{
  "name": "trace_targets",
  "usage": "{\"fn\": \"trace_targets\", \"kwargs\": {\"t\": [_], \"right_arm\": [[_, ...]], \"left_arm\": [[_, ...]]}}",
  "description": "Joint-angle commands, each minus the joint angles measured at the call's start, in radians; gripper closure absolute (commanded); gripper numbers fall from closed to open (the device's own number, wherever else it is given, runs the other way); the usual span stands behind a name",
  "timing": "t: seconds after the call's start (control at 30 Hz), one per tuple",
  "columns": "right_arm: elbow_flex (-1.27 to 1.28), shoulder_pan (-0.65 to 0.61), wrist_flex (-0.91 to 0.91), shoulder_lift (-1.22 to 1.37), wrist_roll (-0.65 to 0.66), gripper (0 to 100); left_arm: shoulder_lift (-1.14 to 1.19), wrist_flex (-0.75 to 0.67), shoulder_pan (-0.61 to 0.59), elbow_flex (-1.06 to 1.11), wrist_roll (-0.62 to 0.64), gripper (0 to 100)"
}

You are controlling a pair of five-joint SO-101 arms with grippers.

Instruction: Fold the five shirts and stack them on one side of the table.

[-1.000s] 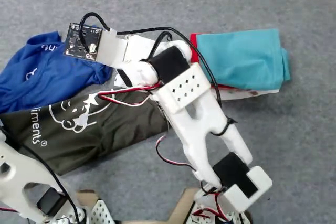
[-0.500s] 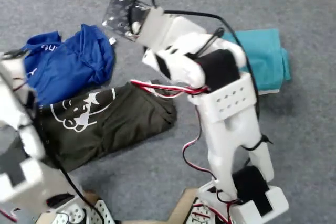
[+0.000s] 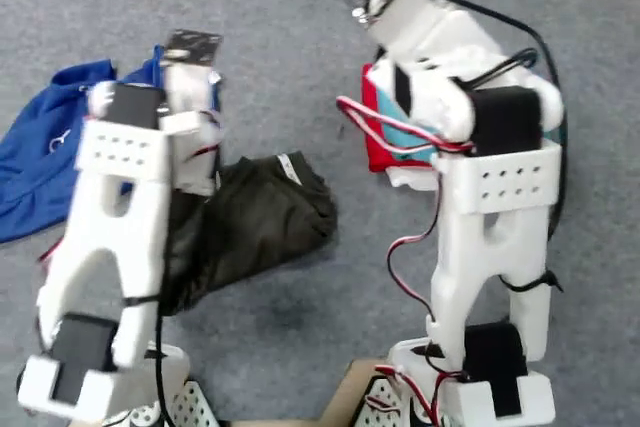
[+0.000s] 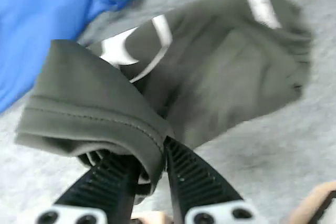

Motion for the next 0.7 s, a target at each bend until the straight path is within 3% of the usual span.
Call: {"fn": "trace_targets", "kwargs": {"t": [0.0,0.4,0.6,0.67], "right_arm": [[-0.042,0.066,-0.014,-0.038,0.002,98.3],[-0.042,0.175,-0.011,-0.038,0.071,98.2],[-0.038,0.175,-0.009,-0.038,0.072,98.2],[-0.036,0.175,-0.009,-0.038,0.072,98.1]], "left_arm": [[0.087,-0.025,0.107,-0.116,0.103,97],[0.442,-0.051,0.300,-0.450,0.170,97],[0.562,-0.048,0.314,-0.539,0.172,97],[0.582,-0.034,0.312,-0.556,0.172,92]]}}
